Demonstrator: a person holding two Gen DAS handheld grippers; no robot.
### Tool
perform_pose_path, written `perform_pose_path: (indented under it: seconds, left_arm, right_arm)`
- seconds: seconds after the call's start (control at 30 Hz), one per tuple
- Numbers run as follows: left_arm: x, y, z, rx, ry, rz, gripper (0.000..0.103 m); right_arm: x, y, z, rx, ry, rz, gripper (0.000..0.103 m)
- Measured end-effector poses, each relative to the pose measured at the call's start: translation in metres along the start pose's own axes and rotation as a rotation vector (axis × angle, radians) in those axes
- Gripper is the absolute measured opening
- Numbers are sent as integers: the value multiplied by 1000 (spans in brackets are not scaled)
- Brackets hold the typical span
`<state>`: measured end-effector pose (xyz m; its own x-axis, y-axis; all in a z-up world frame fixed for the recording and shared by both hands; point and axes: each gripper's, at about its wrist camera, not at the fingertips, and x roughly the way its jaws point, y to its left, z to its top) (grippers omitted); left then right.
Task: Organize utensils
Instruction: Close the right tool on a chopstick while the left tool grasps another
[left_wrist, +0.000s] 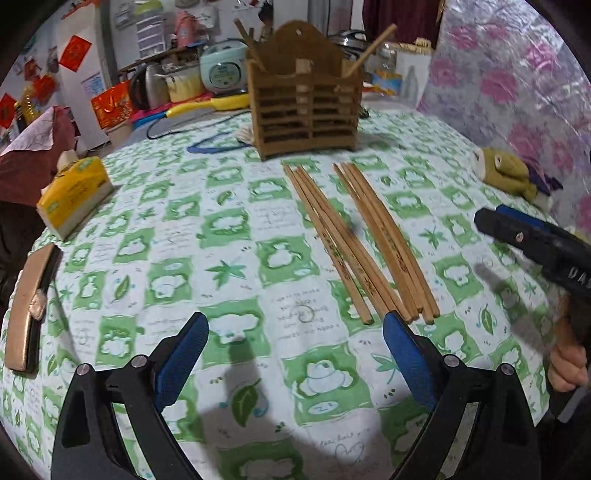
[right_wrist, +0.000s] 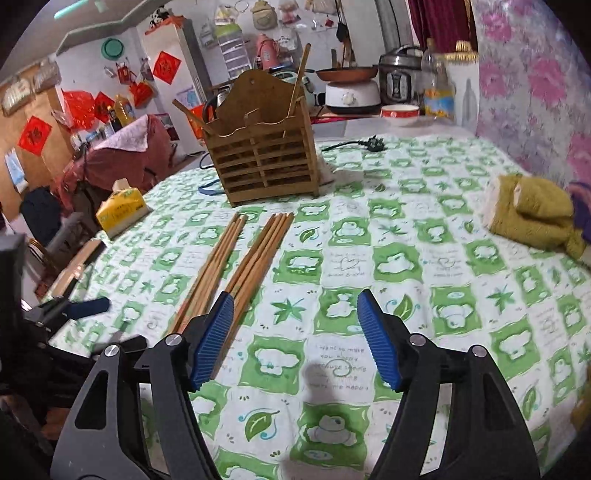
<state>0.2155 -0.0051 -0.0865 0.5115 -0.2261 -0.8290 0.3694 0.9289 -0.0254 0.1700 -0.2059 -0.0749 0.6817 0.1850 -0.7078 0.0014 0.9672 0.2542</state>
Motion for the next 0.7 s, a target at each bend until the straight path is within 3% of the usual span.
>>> perform_pose_path:
  seconds: [0.33, 0.53, 0.7]
  left_arm:
    - [21, -2, 9, 22, 73, -12, 94]
    - [29, 5, 14, 21, 90, -2, 94]
    - [34, 18, 17, -7, 100, 39, 97]
  right_arm:
    - [8, -15, -3, 82, 47, 74, 73]
    - [10, 2, -7, -13, 71, 57, 75]
    - [18, 26, -15, -167, 156, 74, 75]
